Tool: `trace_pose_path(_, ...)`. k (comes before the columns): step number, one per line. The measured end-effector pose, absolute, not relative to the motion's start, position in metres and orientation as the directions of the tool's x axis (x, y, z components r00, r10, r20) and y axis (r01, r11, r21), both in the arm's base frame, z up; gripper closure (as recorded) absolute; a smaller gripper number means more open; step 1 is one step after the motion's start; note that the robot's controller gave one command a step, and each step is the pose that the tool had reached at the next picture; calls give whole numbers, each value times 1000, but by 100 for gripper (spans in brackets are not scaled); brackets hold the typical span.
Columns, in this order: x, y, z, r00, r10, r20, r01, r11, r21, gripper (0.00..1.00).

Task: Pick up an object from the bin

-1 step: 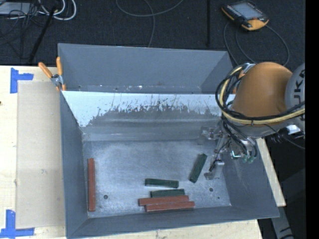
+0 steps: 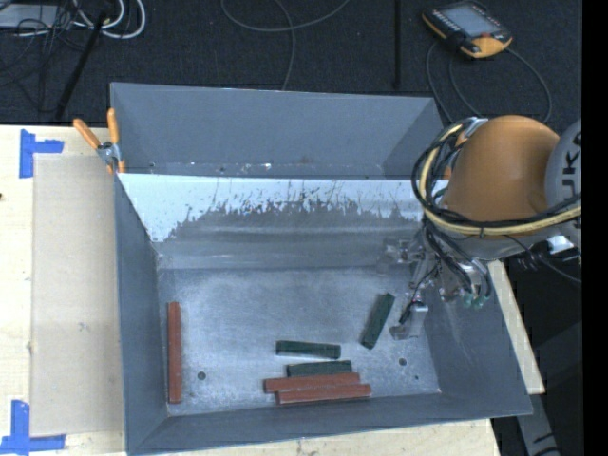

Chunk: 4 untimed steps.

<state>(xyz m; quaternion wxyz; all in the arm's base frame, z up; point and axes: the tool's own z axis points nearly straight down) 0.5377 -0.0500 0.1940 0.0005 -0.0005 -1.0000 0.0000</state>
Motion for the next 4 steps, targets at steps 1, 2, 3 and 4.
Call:
trace_pose_path(1,545,-60,149,-989,-148,-2,-148,989,0,0)
trace_pose_path(2,554,-79,114,-887,-462,0,-462,887,1,0)
trace_pose_path(3,566,-83,105,-857,-516,-1,-516,857,0,0)
trace_pose_path(4,586,-73,74,-691,-723,-2,-723,691,-1,0)
